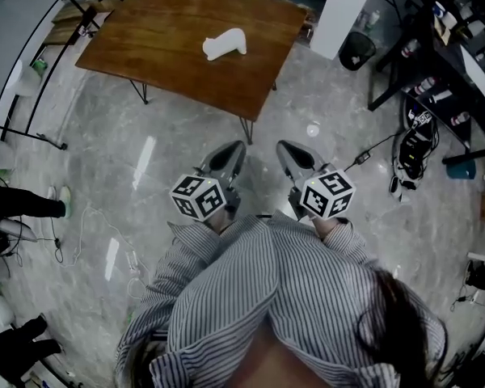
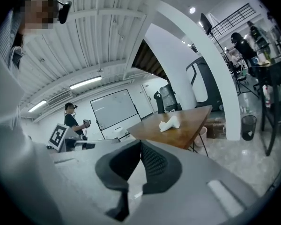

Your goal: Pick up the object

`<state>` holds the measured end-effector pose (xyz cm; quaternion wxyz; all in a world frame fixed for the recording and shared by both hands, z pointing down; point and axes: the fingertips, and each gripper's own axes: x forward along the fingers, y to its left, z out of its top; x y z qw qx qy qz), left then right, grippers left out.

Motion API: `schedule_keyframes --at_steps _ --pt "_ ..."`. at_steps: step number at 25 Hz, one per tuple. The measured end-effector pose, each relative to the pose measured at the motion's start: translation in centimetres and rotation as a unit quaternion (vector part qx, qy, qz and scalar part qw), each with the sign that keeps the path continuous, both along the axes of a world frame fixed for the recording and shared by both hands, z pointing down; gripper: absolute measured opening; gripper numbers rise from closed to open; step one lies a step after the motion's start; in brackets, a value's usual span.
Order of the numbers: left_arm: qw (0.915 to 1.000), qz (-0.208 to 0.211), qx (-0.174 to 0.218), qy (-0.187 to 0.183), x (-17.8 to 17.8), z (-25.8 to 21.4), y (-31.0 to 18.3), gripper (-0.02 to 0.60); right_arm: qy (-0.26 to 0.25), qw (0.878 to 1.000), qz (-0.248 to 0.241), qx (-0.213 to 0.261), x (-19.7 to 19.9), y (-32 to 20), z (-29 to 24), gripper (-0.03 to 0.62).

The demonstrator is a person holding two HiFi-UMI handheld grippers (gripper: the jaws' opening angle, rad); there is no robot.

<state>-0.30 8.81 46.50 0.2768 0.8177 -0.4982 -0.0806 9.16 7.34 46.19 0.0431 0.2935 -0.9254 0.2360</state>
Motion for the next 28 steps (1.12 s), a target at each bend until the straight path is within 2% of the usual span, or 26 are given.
schedule_keyframes --at_steps 7,13,16,19,22,26,28 --pt "0.9995 0.007 0.006 -0.031 -5.6 0.0 -10.1 0.005 0.008 1.000 0.012 0.005 -4.6 -9.3 0.1 0.003" --pt "0.9978 0.019 0.036 -0.052 -10.3 -2.2 -18.4 0.005 0.006 0.999 0.028 0.015 -9.0 -17.8 -1.2 0.003" --pt "0.9972 0.034 0.039 -0.054 -12.1 -2.4 -21.8 0.005 0.003 0.999 0.033 0.019 -11.1 -21.2 -1.6 0.003" --pt "0.9950 0.055 0.031 -0.077 -13.1 -1.5 -24.5 0.005 0.009 0.999 0.043 0.019 -12.3 -23.3 -1.2 0.003" --pt "0.9884 0.084 0.016 -0.126 -13.5 0.3 -26.7 0.005 0.015 0.999 0.050 0.006 -12.8 -24.4 0.0 0.003" --pt "0.9700 0.116 -0.006 -0.214 -13.2 3.5 -28.8 0.011 0.020 0.998 0.052 -0.015 -12.6 -25.6 1.4 0.003" --pt "0.9642 0.131 -0.016 -0.230 -12.8 4.9 -29.5 0.015 0.021 0.998 0.051 -0.022 -12.3 -26.1 1.7 0.003"
